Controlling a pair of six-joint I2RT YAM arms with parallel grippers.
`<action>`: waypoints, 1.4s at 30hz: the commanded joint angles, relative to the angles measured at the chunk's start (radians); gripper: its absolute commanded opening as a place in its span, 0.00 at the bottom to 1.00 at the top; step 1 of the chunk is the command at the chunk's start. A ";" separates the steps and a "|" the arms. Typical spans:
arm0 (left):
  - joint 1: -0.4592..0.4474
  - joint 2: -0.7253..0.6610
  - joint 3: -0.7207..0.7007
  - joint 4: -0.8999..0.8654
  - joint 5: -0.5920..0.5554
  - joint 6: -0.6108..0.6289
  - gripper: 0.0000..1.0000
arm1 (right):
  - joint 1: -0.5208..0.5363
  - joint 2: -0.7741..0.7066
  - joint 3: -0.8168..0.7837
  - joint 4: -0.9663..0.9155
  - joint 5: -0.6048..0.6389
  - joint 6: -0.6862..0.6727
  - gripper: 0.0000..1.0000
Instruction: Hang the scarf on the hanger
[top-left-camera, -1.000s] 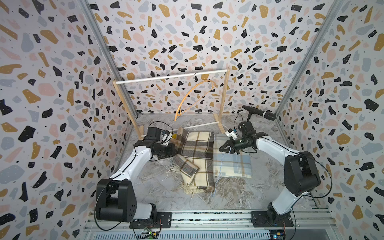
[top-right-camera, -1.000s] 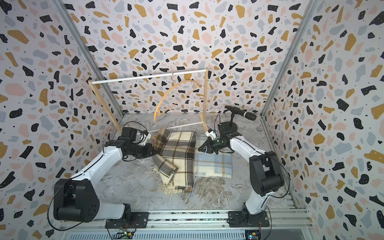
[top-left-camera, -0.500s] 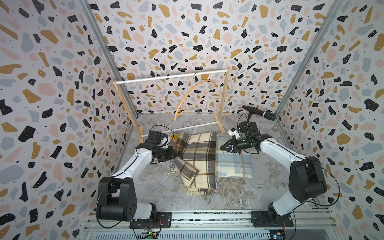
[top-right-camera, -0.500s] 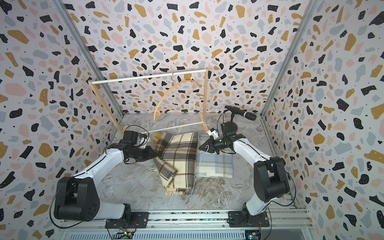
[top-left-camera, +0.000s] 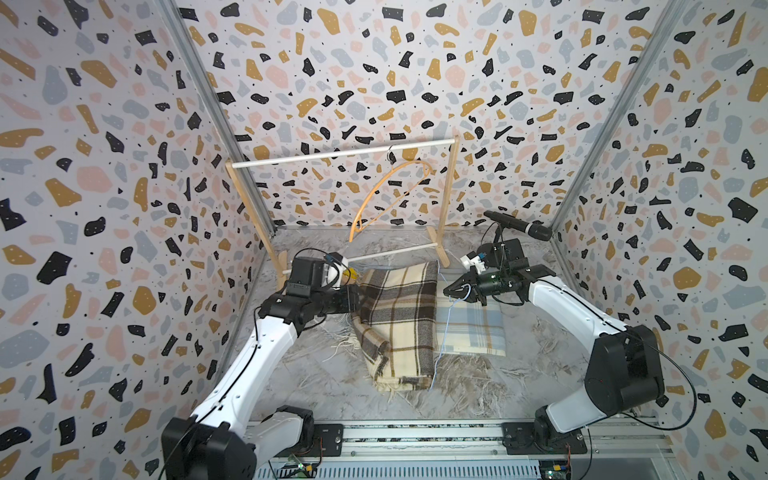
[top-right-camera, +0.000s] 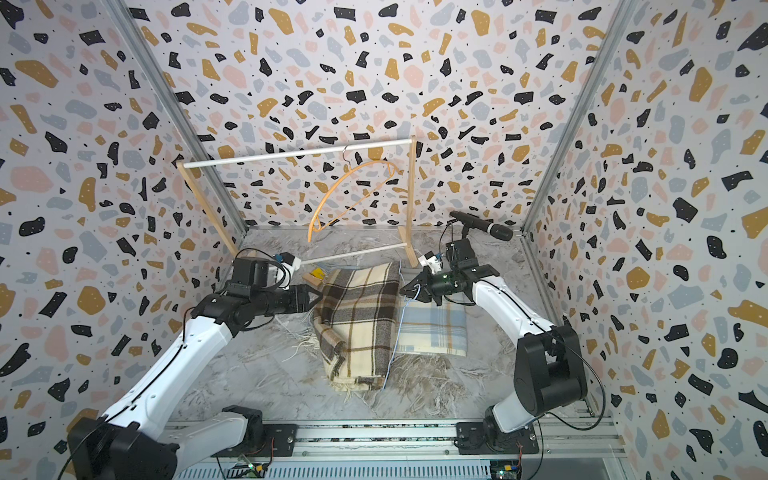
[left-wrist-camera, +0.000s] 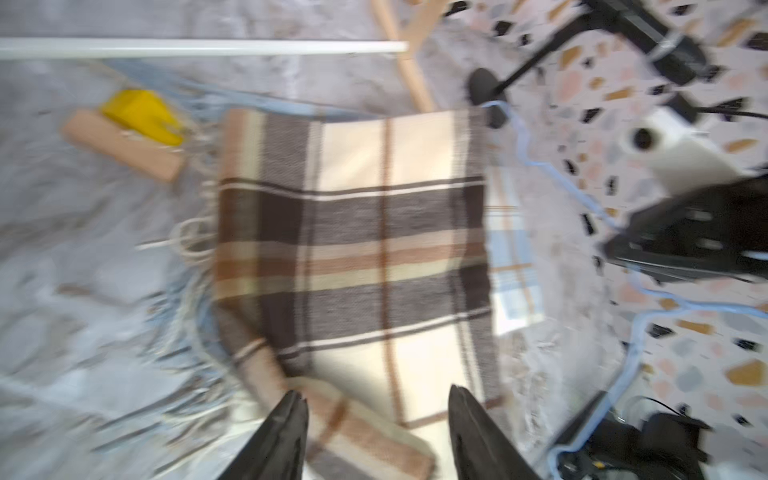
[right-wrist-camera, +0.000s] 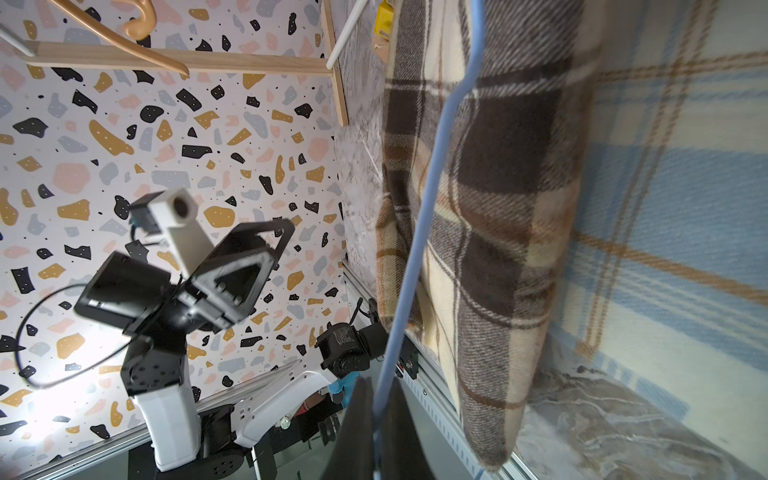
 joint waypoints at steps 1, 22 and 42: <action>-0.151 -0.035 -0.024 0.129 0.078 -0.091 0.64 | -0.005 -0.043 0.040 0.027 -0.008 0.044 0.00; -0.532 0.345 0.035 0.498 0.067 -0.193 0.65 | -0.004 -0.080 -0.012 0.162 0.006 0.157 0.00; -0.457 0.124 -0.016 0.462 0.008 -0.337 0.00 | -0.020 -0.095 0.070 0.154 0.036 0.126 0.35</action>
